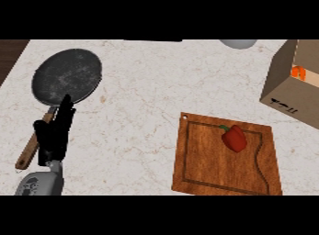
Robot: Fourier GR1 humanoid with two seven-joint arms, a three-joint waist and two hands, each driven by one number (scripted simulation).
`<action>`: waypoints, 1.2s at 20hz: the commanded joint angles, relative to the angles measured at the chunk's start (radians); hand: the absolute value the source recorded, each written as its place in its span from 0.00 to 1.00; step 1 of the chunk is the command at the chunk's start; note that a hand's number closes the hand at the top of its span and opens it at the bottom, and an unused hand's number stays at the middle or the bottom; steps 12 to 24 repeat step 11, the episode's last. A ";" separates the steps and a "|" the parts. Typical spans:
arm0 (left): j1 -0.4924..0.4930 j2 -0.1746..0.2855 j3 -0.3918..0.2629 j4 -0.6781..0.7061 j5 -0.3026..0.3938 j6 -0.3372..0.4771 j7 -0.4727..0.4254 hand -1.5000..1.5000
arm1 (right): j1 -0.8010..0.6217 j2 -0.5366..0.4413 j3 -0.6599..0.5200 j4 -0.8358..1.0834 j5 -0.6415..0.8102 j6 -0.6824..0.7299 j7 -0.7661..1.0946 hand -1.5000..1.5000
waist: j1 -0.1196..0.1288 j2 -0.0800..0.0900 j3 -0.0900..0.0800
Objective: Pick the squash from the cutting board and place it in the cardboard box
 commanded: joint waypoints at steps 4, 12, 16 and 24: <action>-0.010 -0.011 -0.005 0.007 -0.012 0.018 0.007 0.50 | -0.048 -0.010 -0.143 0.112 -0.179 0.142 -0.198 0.00 | -0.014 -0.002 0.004; -0.002 0.018 0.027 0.020 0.022 -0.020 -0.012 0.50 | -0.013 -0.142 -0.296 0.238 -0.322 0.291 -0.212 0.00 | -0.015 0.002 0.004; -0.002 0.018 0.027 0.020 0.022 -0.020 -0.012 0.50 | -0.013 -0.142 -0.296 0.238 -0.322 0.291 -0.212 0.00 | -0.015 0.002 0.004; -0.002 0.018 0.027 0.020 0.022 -0.020 -0.012 0.50 | -0.013 -0.142 -0.296 0.238 -0.322 0.291 -0.212 0.00 | -0.015 0.002 0.004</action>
